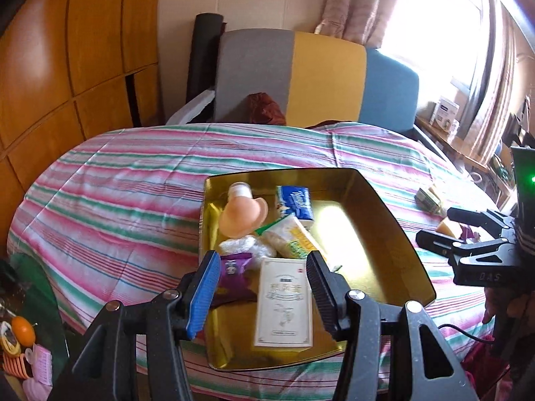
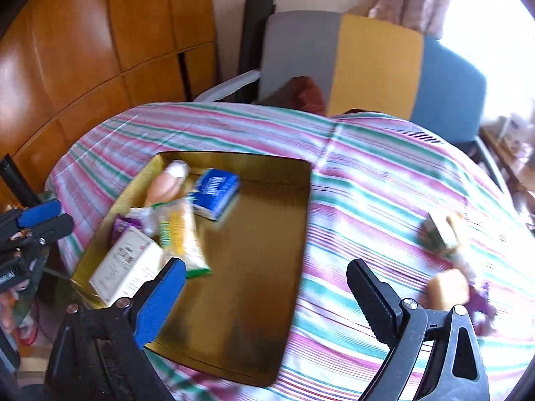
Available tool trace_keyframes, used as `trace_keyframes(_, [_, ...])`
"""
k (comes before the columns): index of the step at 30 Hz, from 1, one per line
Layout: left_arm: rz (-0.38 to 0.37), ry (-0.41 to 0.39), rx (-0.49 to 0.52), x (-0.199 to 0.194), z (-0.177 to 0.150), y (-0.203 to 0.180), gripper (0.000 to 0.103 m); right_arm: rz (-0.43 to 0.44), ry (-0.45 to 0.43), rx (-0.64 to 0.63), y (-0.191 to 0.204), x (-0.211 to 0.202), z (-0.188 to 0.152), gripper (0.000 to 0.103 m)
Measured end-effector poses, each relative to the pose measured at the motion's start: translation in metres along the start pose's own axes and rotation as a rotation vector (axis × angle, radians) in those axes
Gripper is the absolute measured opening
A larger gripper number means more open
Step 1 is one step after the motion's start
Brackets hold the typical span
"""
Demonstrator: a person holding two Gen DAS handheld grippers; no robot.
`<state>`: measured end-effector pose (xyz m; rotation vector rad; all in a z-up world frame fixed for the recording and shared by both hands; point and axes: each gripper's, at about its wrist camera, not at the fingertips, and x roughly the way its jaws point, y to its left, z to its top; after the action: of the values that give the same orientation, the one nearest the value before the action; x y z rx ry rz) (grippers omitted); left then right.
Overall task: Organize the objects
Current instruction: 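Move both grippers back toward the remaining items on the cloth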
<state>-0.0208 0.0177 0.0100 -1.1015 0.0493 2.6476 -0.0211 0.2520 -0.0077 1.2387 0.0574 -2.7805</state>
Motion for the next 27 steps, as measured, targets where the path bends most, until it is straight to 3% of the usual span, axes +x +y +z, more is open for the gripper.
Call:
trace_keyframes(10, [-0.04,0.012,0.098,0.004,0.004,-0.043,0.054,-0.138,-0.04,0.121,-0.08,-0.023,-0.014,0.101])
trace_keyframes(19, [-0.08,0.05,0.153,0.014,0.003,-0.081,0.054,-0.335,-0.076,0.249,-0.178,-0.029,-0.035,0.103])
trace_keyframes(23, [-0.101,0.078,0.173,0.021,0.001,-0.094,0.054,-0.403,-0.083,0.458,-0.233,-0.03,-0.063,0.103])
trace_keyframes(24, [-0.107,0.084,0.177,0.023,0.001,-0.098,0.054,-0.404,-0.069,0.54,-0.247,-0.031,-0.068,0.103])
trace_keyframes(27, [-0.133,0.104,0.198,0.028,0.0,-0.11,0.054,-0.368,-0.14,0.723,-0.274,-0.048,-0.081,0.103])
